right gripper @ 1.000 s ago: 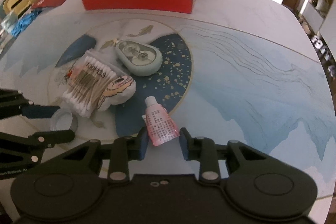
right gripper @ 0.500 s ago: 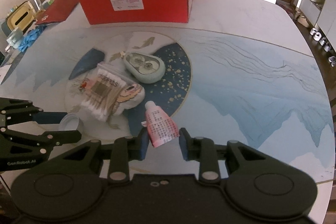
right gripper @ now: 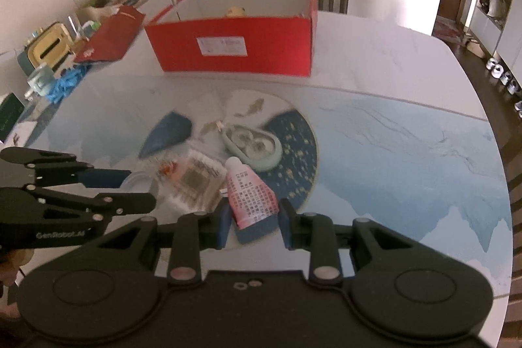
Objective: Organize objects
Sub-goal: 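Carry the white lid and pink tube with both tools into the red box, then open both tools to release the lid and pink tube in the box, then move both tools back over the remaining items on the table, then grasp the cotton swab pack with the left tool while the right tool grasps the cartoon-face packet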
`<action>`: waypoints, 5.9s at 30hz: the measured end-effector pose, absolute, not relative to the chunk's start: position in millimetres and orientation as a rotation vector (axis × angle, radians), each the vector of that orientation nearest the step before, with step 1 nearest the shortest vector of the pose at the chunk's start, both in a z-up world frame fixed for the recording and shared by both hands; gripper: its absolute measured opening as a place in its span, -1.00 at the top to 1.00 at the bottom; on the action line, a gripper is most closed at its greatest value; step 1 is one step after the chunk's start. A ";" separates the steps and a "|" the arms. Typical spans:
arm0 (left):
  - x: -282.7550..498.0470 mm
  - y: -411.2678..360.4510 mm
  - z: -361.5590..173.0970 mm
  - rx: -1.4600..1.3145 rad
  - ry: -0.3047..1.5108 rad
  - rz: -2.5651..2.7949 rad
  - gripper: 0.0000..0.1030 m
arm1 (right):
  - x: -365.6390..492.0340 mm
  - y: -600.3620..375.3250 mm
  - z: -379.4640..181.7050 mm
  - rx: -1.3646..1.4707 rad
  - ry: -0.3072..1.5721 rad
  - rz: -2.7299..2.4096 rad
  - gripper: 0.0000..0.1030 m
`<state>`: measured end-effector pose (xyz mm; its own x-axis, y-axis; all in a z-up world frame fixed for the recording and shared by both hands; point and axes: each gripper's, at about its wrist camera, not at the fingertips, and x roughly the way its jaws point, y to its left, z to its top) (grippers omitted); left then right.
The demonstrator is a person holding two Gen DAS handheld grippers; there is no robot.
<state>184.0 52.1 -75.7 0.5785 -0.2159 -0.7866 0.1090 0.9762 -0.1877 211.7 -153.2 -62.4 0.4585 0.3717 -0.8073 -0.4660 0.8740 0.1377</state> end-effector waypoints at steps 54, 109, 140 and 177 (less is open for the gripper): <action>458.4 179.0 -46.5 0.067 0.910 -0.067 0.26 | 456.3 -13.4 -68.9 -0.186 0.924 0.377 0.43; 413.4 146.6 -15.4 -0.007 0.861 -0.104 -0.29 | 401.9 -52.8 -29.2 -0.156 0.869 0.464 -0.23; 264.3 81.2 -47.4 -0.053 0.870 -0.137 -0.95 | 276.0 -140.5 -72.5 -0.130 0.915 0.439 -0.86; 200.4 -6.5 -127.5 0.153 0.813 -0.112 -0.97 | 257.1 -128.7 -130.5 -0.051 1.092 0.448 -0.22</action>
